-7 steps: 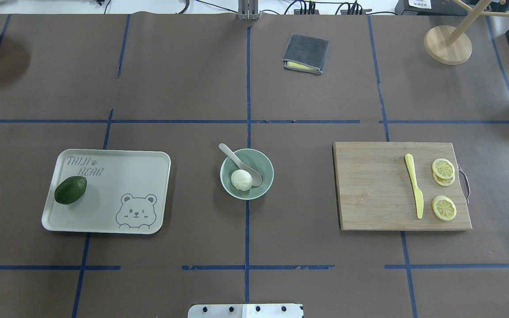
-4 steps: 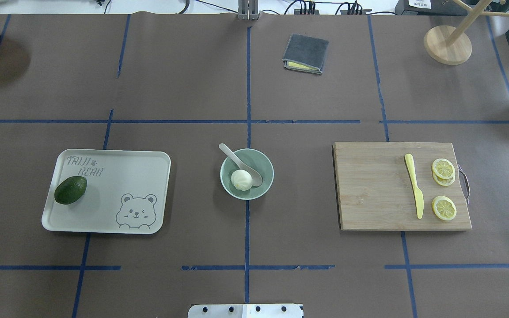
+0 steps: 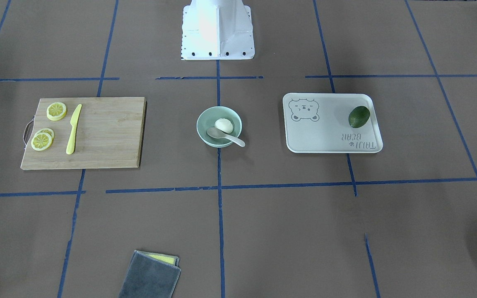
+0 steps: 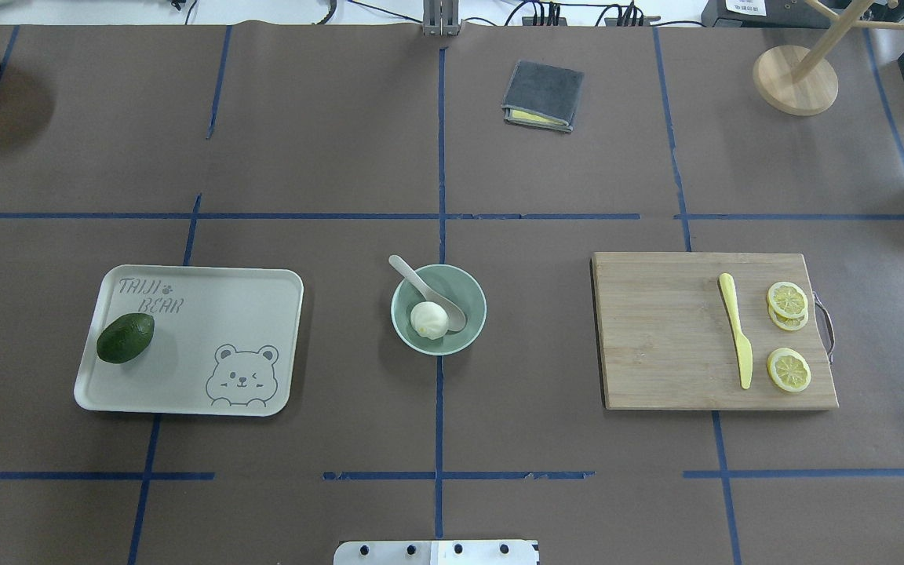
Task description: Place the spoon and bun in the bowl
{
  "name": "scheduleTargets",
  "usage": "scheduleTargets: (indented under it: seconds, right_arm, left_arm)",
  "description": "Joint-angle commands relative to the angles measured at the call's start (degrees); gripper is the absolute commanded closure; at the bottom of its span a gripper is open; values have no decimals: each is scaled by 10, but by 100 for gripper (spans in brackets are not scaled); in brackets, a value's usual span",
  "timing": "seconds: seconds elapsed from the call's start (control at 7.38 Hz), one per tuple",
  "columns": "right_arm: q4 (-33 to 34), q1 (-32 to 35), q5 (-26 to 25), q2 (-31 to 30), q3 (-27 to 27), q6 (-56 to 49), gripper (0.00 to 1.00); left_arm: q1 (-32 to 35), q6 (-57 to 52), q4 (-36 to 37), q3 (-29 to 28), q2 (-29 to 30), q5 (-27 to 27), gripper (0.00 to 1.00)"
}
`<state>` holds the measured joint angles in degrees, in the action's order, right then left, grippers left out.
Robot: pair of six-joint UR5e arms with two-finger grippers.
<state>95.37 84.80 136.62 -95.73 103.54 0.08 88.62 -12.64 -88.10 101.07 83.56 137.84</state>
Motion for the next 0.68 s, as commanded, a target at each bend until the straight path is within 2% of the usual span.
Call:
scheduleTargets:
  seconds: [0.0, 0.27, 0.54]
  right_arm:
    - [0, 0, -3, 9, -11, 1, 0]
    - [-1, 0, -3, 12, -11, 2, 0]
    - [-3, -1, -4, 18, -13, 7, 0]
  left_arm:
    - [1, 1, 0, 0, -5, 0, 0]
    - [1, 10, 0, -3, -5, 1, 0]
    - [1, 128, -5, 3, -7, -9, 0]
